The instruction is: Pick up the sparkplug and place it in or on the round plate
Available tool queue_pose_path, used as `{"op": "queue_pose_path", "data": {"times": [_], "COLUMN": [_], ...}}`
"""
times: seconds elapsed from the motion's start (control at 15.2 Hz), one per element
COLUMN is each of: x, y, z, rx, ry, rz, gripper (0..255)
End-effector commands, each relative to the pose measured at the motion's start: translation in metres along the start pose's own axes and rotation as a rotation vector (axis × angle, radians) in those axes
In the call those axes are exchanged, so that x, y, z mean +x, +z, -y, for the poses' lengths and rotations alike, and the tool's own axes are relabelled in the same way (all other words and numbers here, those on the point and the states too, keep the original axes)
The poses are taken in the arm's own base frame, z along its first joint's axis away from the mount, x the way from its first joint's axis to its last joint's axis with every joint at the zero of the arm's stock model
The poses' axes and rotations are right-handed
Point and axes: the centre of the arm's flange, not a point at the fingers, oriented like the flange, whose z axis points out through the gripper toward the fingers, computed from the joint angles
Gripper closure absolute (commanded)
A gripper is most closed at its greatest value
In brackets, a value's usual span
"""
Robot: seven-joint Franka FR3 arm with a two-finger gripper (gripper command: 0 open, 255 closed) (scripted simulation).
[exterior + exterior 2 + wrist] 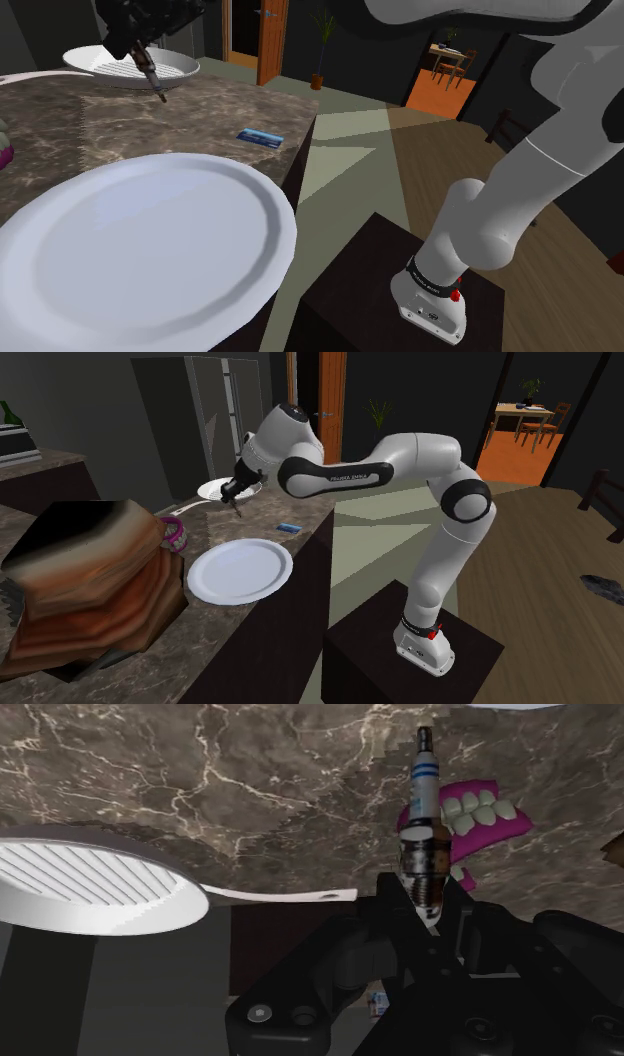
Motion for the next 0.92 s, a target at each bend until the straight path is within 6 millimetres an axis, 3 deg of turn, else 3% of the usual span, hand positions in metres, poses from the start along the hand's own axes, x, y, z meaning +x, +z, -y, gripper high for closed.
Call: {"op": "queue_pose_path", "data": {"times": [0.0, 0.59, 0.86], "x": [-0.011, -0.063, -0.078], "y": [-0.013, -0.072, -0.057], "z": [0.021, 0.109, 0.108], "rx": [-0.001, -0.001, -0.001], "ry": [0.001, 0.001, 0.001], "rz": [0.000, 0.000, 0.000], "gripper": [255, 255, 255]}}
